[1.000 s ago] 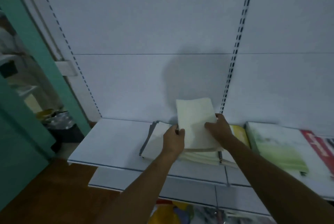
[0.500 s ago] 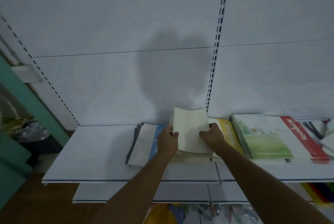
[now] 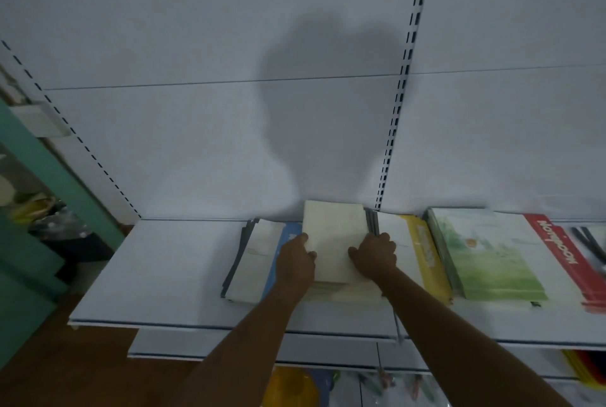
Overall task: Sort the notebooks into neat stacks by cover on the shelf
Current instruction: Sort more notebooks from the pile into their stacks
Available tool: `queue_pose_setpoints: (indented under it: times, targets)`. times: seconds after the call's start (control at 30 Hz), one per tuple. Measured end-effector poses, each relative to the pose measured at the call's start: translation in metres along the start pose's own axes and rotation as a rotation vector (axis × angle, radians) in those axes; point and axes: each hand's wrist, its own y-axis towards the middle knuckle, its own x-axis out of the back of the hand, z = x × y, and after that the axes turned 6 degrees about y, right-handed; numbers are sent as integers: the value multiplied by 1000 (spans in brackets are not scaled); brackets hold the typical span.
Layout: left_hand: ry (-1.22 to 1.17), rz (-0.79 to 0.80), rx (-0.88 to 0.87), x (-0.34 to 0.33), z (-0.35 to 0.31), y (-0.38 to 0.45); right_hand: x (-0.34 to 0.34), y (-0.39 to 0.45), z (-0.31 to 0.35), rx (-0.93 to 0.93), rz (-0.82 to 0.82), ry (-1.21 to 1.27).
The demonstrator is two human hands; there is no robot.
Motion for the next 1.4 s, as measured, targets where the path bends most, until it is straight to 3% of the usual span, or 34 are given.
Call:
queue_pose_setpoints:
  times: [0.5, 0.83, 1.1, 1.2, 1.33, 1.4]
  targets:
    - [222, 59, -43, 3, -6, 4, -6, 9, -7, 287, 24, -201]
    - [291, 102, -14, 6, -8, 9, -3, 5, -7, 284, 51, -249]
    - [619, 205, -140, 33, -34, 28, 20, -6, 7, 166, 14, -175]
    - [694, 125, -344, 37, -72, 29, 53, -12, -7, 192, -132, -185]
    - [656, 434, -678, 6, -143, -6, 135, -39, -71, 112, -311, -378]
    - [644, 474, -855, -15, -187, -38, 185, -64, -117, -11, -421, -397]
